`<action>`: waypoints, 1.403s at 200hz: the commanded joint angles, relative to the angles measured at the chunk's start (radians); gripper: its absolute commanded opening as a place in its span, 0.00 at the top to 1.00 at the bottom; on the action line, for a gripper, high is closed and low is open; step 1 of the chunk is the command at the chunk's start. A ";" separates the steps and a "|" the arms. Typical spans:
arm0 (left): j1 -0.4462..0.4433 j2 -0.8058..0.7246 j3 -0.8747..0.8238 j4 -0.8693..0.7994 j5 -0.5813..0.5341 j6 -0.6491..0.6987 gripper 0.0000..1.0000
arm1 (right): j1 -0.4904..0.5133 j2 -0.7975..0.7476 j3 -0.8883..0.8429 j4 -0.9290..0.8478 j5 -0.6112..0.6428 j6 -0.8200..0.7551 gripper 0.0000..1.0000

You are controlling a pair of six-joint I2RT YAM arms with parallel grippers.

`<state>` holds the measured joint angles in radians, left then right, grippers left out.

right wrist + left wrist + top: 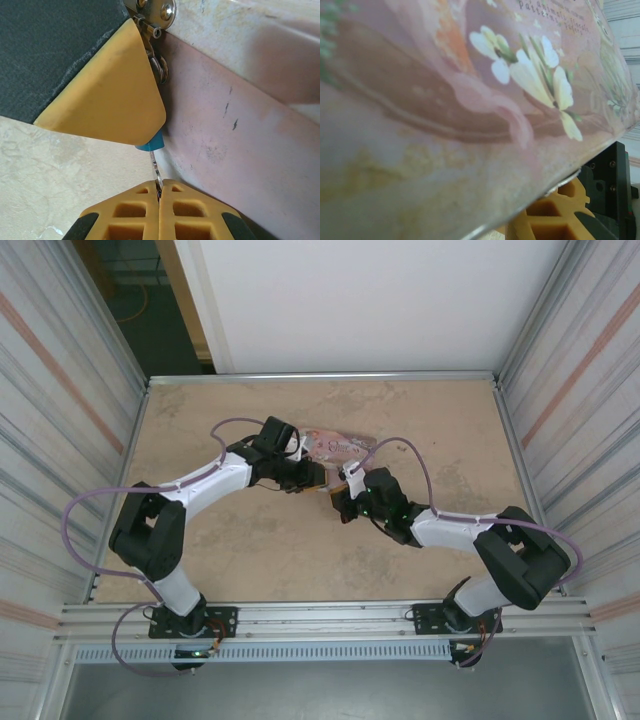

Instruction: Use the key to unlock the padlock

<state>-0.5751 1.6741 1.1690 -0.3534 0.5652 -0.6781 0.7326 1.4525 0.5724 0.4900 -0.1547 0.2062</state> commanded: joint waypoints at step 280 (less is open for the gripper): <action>-0.083 0.150 -0.065 0.222 0.113 -0.059 0.83 | -0.049 0.058 0.005 0.198 -0.017 0.008 1.00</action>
<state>-0.6128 1.7782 1.1179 -0.1543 0.5842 -0.7307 0.6781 1.4986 0.5541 0.4553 -0.1608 0.2058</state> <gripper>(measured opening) 0.246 0.046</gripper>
